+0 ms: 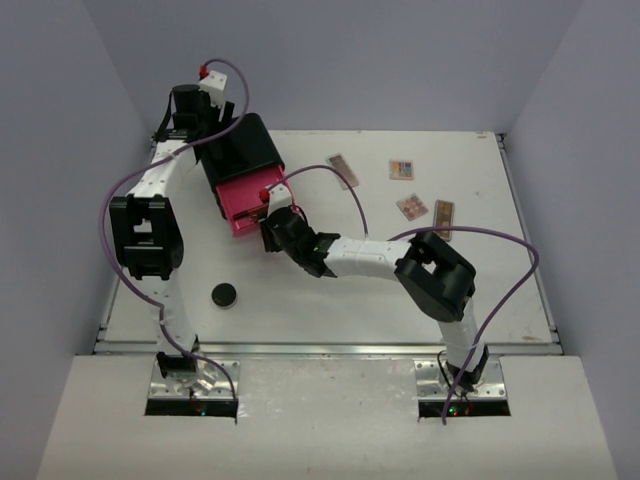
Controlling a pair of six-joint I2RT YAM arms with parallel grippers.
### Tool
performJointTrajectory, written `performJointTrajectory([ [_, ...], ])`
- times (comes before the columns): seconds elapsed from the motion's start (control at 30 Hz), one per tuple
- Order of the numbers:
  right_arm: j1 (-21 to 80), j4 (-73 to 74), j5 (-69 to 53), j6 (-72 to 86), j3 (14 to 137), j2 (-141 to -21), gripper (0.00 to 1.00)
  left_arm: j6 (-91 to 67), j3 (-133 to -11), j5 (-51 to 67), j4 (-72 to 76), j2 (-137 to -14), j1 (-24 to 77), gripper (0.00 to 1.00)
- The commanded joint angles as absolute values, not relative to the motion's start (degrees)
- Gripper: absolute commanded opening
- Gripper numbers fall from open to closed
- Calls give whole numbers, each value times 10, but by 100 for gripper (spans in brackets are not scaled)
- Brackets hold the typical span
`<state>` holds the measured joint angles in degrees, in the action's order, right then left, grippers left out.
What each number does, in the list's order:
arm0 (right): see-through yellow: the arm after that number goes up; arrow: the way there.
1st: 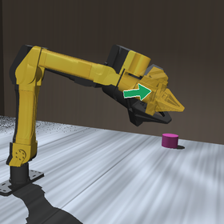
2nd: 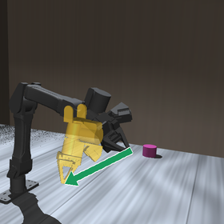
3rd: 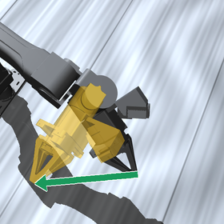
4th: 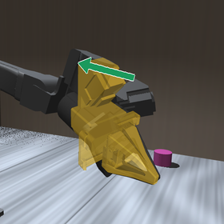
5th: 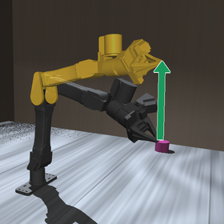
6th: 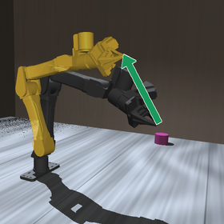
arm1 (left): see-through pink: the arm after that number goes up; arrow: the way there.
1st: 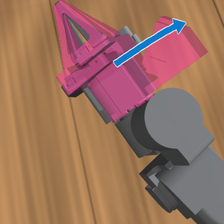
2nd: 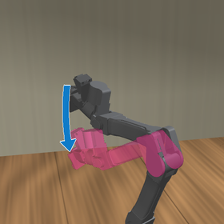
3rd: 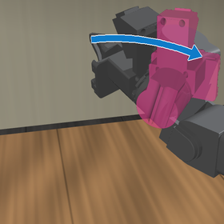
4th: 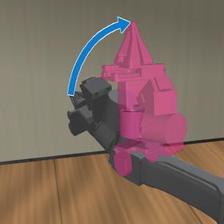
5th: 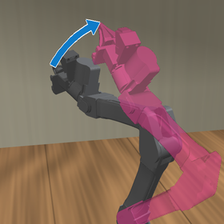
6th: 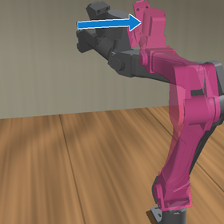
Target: Organize the makeup
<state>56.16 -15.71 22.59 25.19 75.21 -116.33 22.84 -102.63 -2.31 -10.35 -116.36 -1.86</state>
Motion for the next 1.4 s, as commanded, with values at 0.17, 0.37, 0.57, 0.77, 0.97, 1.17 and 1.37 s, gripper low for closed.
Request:
performJointTrajectory([
  [0.17,547,-221,267,235,792,-1164,16,262,-1008,-15,-107,-1173,-15,74],
  [0.37,539,-237,255,221,807,-1160,3,272,-996,-6,-104,-1173,-14,70],
  [0.57,533,-241,247,204,848,-1174,7,277,-989,-3,-102,-1179,-13,66],
  [0.77,503,-229,204,221,894,-1234,9,278,-989,-3,-102,-1181,-13,66],
  [0.97,487,-278,138,235,932,-1282,13,283,-982,12,-101,-1179,-13,65],
  [1.17,487,-298,127,228,1018,-1342,15,290,-976,17,-102,-1179,-10,65],
  [1.37,487,-338,158,205,1046,-1379,18,295,-972,25,-103,-1180,-9,65],
])
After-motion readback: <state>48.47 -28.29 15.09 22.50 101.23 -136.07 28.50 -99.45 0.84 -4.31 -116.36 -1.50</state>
